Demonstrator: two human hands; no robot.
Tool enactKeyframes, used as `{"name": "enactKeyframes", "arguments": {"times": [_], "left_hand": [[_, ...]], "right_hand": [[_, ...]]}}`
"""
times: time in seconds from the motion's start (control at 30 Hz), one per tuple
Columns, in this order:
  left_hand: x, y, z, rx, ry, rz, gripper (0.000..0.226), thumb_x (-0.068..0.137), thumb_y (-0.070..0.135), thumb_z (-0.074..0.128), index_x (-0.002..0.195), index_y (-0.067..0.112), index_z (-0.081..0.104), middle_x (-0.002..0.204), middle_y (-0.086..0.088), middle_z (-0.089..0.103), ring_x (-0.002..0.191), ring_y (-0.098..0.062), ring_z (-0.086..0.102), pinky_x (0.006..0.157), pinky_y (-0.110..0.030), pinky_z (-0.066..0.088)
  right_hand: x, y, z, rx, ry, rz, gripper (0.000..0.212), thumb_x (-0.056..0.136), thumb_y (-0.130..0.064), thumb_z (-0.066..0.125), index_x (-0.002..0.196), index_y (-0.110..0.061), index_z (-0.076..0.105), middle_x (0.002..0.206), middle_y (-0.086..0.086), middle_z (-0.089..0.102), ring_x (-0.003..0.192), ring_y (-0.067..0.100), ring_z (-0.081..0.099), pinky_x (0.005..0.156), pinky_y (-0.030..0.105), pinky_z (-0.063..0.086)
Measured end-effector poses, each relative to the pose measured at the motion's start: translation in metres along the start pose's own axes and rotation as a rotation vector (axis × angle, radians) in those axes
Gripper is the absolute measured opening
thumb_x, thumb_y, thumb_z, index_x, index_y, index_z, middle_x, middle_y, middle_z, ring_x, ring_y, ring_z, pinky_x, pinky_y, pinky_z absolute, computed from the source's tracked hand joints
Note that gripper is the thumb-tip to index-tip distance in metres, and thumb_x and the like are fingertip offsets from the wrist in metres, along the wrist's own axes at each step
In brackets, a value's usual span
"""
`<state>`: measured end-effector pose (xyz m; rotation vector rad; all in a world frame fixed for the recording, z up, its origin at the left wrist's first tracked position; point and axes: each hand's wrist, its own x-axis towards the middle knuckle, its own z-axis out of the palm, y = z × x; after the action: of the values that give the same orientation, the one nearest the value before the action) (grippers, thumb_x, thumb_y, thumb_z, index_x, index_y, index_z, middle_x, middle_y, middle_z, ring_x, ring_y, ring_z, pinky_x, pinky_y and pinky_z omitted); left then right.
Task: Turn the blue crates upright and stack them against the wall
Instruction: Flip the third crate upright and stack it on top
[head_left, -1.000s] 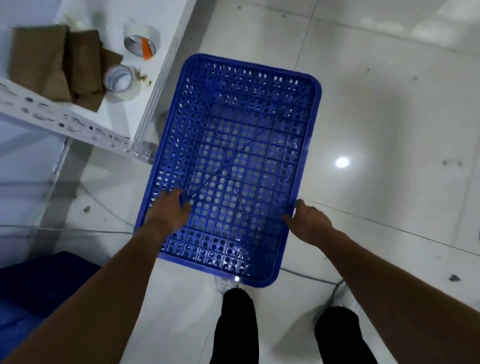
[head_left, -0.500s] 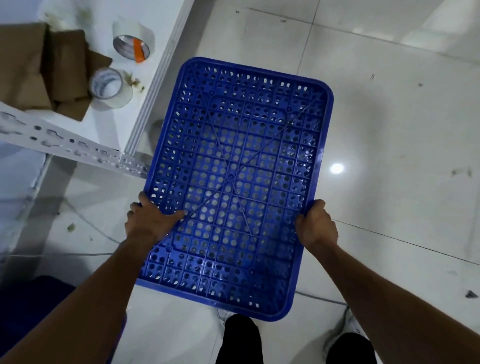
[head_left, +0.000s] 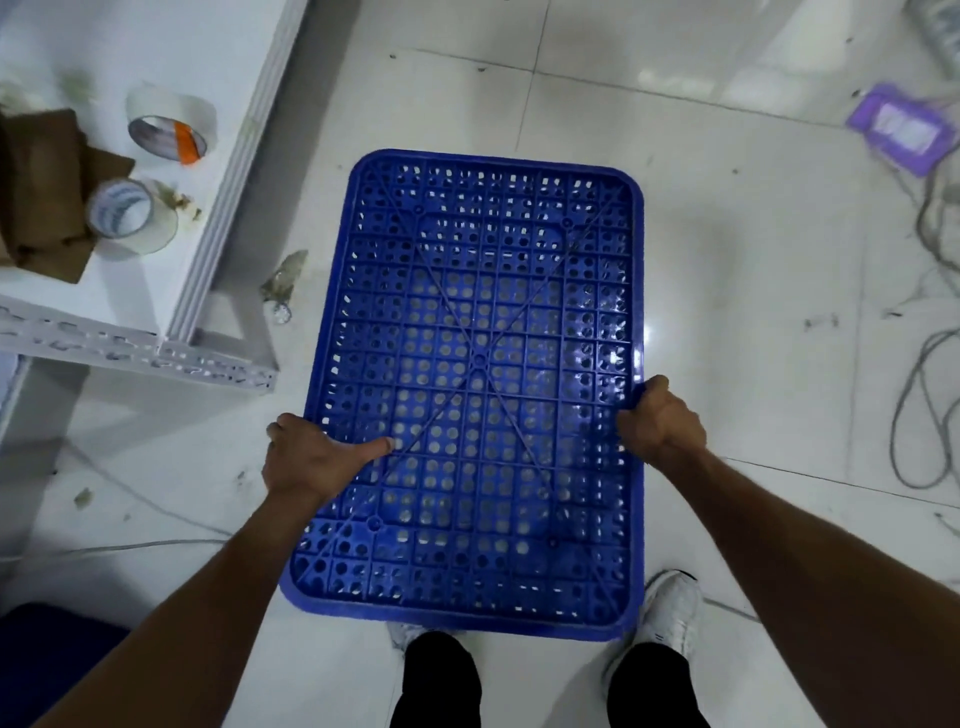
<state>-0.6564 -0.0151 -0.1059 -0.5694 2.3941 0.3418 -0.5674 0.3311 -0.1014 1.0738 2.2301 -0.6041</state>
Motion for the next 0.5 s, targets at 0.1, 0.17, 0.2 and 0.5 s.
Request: {"name": "enactKeyframes", "arguments": {"times": [0.1, 0.17, 0.2, 0.5], "left_hand": [[-0.035, 0.032, 0.021, 0.003, 0.006, 0.032, 0.136, 0.049, 0.077, 0.083, 0.144, -0.005, 0.03, 0.146, -0.021, 0.04, 0.133, -0.039, 0.048, 0.103, -0.047, 0.047], [-0.055, 0.051, 0.039, -0.009, 0.002, 0.057, 0.135, 0.049, 0.076, 0.083, 0.144, -0.005, 0.03, 0.145, -0.022, 0.041, 0.132, -0.039, 0.048, 0.102, -0.047, 0.048], [-0.064, 0.059, 0.049, -0.015, -0.002, 0.069, 0.135, 0.049, 0.075, 0.084, 0.144, -0.006, 0.031, 0.144, -0.022, 0.041, 0.132, -0.038, 0.048, 0.102, -0.046, 0.048], [-0.118, 0.114, 0.125, 0.014, 0.008, 0.144, 0.13, 0.051, 0.077, 0.082, 0.14, -0.004, 0.034, 0.138, -0.021, 0.044, 0.126, -0.038, 0.051, 0.099, -0.048, 0.051]], "right_hand": [[0.009, 0.04, -0.034, 0.0, -0.037, 0.003, 0.039, 0.091, -0.024, 0.054, 0.124, -0.006, 0.042, 0.121, 0.02, 0.06, 0.103, 0.037, 0.057, 0.081, 0.037, 0.04], [0.013, 0.069, -0.05, 0.004, -0.027, 0.036, 0.038, 0.091, -0.024, 0.054, 0.123, -0.006, 0.043, 0.122, 0.022, 0.059, 0.105, 0.039, 0.057, 0.085, 0.039, 0.042], [0.015, 0.084, -0.056, 0.009, -0.023, 0.049, 0.037, 0.091, -0.024, 0.053, 0.122, -0.007, 0.043, 0.122, 0.022, 0.059, 0.103, 0.039, 0.057, 0.085, 0.039, 0.042], [0.029, 0.184, -0.08, 0.143, 0.013, 0.12, 0.039, 0.093, -0.021, 0.052, 0.129, -0.009, 0.041, 0.12, 0.019, 0.06, 0.089, 0.031, 0.052, 0.083, 0.041, 0.046]]}}
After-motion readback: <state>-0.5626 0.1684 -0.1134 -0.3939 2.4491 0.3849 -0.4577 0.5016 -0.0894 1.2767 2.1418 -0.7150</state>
